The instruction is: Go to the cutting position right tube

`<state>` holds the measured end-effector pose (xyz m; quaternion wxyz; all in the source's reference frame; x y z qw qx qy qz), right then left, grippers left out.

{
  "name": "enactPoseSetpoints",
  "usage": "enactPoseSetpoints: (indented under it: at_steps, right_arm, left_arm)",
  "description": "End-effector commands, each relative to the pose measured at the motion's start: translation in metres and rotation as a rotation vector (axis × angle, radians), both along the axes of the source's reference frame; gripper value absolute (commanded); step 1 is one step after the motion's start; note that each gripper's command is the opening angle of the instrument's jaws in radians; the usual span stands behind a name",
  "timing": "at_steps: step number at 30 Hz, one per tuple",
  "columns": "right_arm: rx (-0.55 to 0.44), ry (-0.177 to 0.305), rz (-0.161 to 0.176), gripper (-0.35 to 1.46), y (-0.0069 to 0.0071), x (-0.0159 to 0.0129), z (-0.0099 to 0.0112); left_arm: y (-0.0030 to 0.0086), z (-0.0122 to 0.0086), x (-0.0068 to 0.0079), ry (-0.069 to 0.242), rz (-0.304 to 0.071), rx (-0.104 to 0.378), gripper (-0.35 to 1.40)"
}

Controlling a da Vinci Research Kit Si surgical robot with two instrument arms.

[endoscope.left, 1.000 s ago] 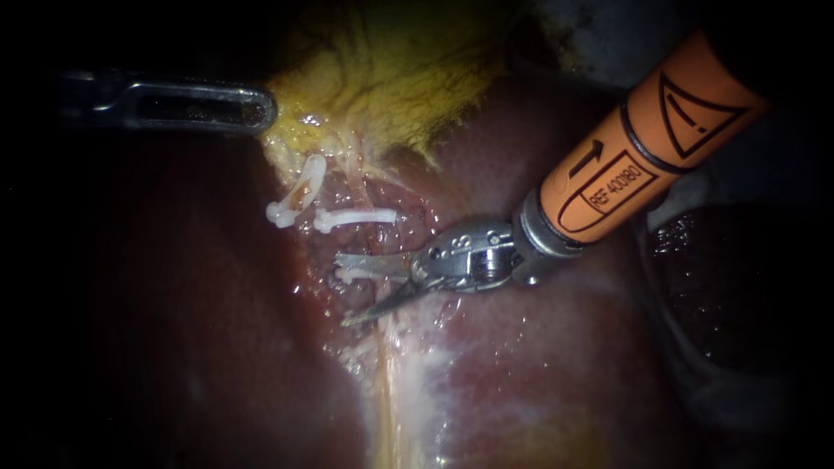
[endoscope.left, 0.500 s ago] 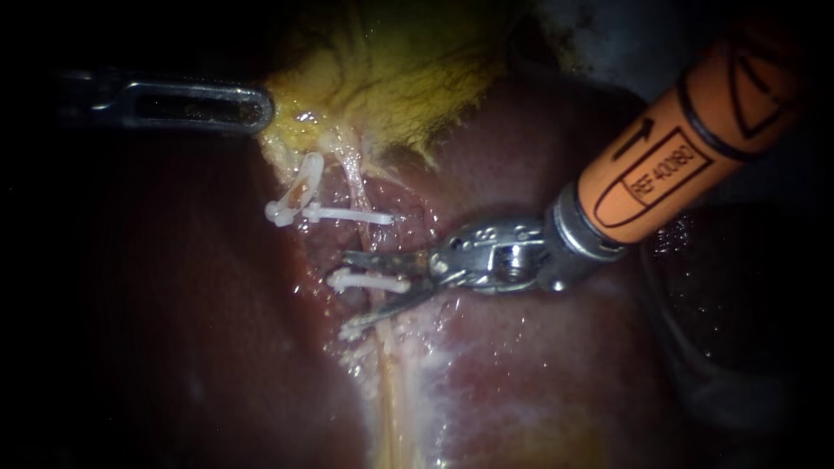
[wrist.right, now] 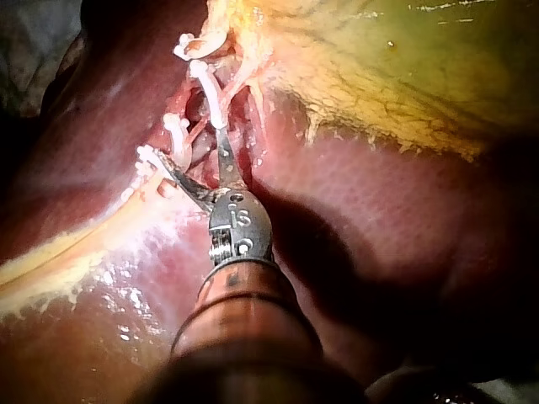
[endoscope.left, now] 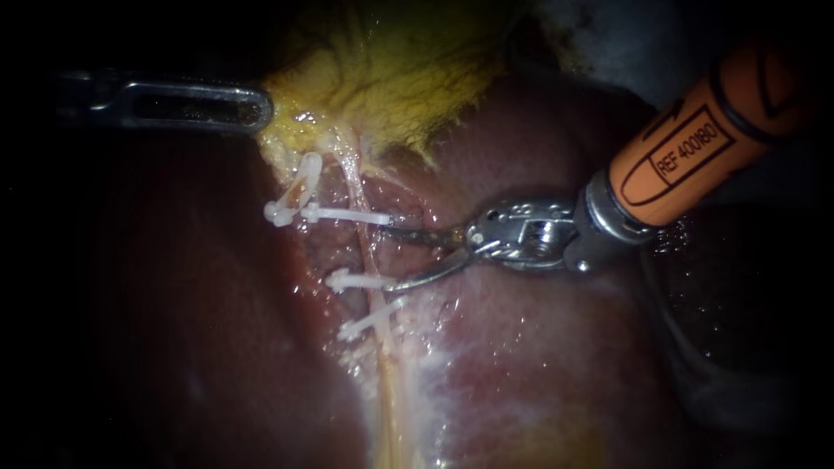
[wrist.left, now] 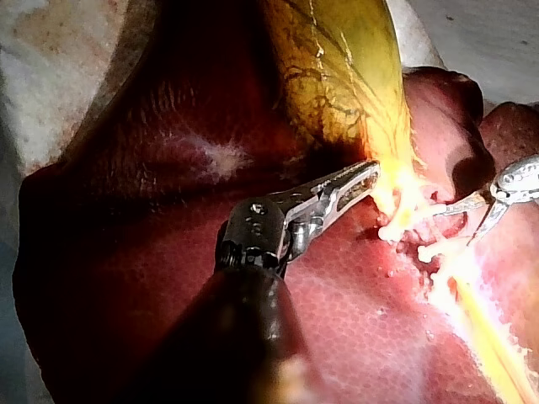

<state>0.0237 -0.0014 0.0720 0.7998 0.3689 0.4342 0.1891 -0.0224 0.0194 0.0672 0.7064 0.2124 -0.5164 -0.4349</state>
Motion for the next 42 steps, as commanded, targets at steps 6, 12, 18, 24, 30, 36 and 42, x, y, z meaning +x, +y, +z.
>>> enactPoseSetpoints:
  at_steps: [6, 12, 18, 24, 30, 36, 42]
  right_arm:
    - [0.065, 0.033, 0.000, 1.22, 0.0002, 0.0018, 0.0015]
    - [0.113, 0.137, 0.003, 1.22, 0.0001, 0.0034, 0.0025]
    - [0.133, 0.234, -0.015, 1.20, 0.0000, 0.0052, 0.0028]
    - [0.133, 0.279, -0.057, 1.18, 0.0002, 0.0070, 0.0030]
    - [0.149, 0.353, -0.076, 1.11, 0.0001, 0.0082, 0.0027]
    - [0.168, 0.397, -0.096, 1.10, -0.0003, 0.0083, 0.0010]
    - [0.182, 0.415, -0.090, 1.10, 0.0003, 0.0082, -0.0023]
  left_arm:
    - [0.0000, 0.0000, 0.0000, 0.000, 0.000, 0.000, -0.35]
    - [0.0000, 0.0000, 0.0000, 0.000, 0.000, 0.000, -0.35]
    - [0.0000, 0.0000, -0.0001, 0.000, 0.000, 0.000, -0.35]
    - [0.0000, 0.0000, -0.0001, 0.000, -0.001, 0.000, -0.35]
    - [0.0000, 0.0000, -0.0001, 0.000, -0.001, 0.000, -0.35]
    - [0.0000, 0.0000, -0.0001, 0.002, -0.003, -0.001, -0.35]
    - [0.0001, 0.0001, 0.0000, 0.002, -0.002, -0.001, -0.35]
